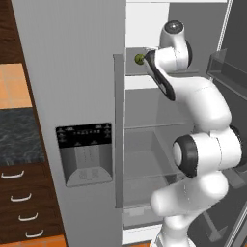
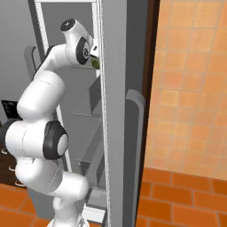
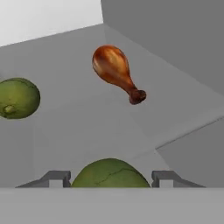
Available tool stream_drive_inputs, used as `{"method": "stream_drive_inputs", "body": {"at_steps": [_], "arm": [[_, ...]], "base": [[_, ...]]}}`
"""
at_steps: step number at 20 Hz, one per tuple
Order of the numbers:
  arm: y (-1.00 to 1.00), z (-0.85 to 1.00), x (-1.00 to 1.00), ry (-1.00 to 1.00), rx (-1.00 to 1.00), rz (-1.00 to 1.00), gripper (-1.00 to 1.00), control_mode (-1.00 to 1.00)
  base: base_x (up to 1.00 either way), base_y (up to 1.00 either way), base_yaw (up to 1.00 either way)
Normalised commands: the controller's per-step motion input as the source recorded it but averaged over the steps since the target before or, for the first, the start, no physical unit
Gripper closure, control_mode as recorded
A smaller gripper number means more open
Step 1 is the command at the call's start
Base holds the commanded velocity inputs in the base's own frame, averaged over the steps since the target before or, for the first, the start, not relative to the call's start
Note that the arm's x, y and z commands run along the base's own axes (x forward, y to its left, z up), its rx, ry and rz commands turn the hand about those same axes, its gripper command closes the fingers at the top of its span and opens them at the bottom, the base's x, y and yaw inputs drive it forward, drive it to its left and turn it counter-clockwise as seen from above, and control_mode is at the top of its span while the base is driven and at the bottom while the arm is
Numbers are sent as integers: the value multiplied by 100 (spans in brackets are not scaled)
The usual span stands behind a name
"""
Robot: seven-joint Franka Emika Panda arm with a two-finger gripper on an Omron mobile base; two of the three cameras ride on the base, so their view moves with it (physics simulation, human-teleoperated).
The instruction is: Place one lime and one chicken drumstick in each tupperware on the nearby counter, to pack two identical lunches.
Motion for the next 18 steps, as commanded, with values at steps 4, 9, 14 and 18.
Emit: {"method": "stream_drive_inputs", "body": {"at_steps": [4,9,14,18], "arm": [[38,41,-100,-12,0,0,100,-100],[19,36,-100,0,0,0,100,-100],[5,7,-100,0,0,0,100,-100],[1,0,-100,0,0,0,100,-100]], "base": [[0,0,0],[0,0,0],[0,0,0],[0,0,0]]}}
